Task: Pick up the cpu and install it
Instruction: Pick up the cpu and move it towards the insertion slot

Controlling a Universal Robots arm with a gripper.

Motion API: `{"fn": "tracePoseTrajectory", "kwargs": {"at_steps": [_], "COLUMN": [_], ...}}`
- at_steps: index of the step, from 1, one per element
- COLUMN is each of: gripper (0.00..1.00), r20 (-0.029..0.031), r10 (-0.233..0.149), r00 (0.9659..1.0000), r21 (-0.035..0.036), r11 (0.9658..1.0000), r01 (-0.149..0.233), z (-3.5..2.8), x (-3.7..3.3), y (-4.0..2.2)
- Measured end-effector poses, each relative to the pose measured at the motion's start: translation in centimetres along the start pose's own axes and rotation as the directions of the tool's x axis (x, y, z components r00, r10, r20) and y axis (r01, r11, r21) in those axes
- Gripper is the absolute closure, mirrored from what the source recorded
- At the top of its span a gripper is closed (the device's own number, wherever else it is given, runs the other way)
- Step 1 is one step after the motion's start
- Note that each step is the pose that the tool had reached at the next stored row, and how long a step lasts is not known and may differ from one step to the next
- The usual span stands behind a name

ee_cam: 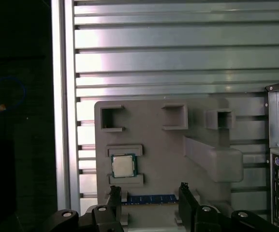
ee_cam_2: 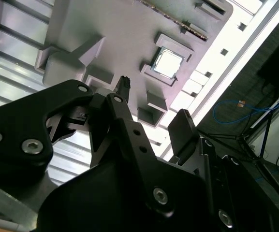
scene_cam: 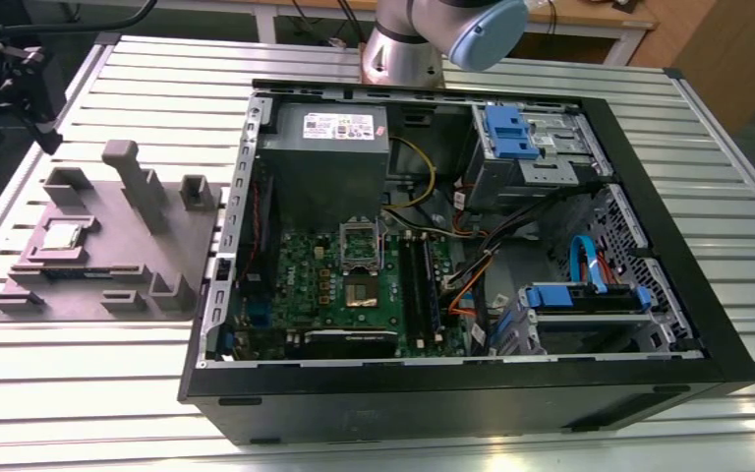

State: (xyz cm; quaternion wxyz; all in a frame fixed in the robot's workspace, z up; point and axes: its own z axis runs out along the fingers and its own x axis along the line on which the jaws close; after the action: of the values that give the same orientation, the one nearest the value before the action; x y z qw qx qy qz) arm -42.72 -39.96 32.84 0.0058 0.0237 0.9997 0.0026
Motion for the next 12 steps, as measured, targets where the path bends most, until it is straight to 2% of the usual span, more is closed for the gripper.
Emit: {"fn": "tracePoseTrajectory", "kwargs": {"at_steps": [12], "gripper": [0.41], "r20": [-0.0002], "r10": [0.000], "r00": [1.0000], "r21": [0.0001], "r11": [1.0000], "r01": [0.000], "z": [0.69], "x": [0.04], "y": [0.00]}}
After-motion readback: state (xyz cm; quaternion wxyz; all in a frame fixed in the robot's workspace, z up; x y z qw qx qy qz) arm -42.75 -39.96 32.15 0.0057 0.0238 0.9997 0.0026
